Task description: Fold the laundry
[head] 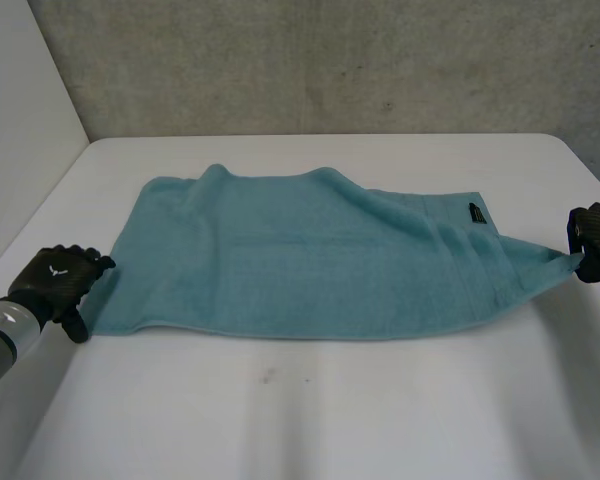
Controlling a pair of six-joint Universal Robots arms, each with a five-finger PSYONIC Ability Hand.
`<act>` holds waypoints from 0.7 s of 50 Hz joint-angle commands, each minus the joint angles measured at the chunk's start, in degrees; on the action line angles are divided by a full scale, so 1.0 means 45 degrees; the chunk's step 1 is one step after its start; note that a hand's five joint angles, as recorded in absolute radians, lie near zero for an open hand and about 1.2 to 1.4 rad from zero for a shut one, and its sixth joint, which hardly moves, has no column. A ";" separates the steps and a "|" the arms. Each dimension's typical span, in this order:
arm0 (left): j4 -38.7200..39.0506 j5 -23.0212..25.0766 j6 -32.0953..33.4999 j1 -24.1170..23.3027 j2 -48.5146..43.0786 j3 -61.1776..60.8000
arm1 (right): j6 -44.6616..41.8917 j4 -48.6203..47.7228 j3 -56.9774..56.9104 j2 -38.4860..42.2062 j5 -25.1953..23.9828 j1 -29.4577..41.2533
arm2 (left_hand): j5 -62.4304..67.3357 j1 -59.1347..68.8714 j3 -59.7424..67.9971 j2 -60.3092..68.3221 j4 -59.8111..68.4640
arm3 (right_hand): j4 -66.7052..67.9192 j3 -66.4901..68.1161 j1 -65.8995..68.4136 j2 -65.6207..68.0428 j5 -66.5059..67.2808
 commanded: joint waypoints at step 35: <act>0.0050 -0.0155 -0.0018 -0.1022 -0.1415 0.2056 | -0.0036 0.0014 -0.0020 0.0204 -0.0003 0.0011 | 0.4628 0.4439 0.4451 0.4491 0.4505 | 0.2580 0.2639 0.5372 0.2704 0.2823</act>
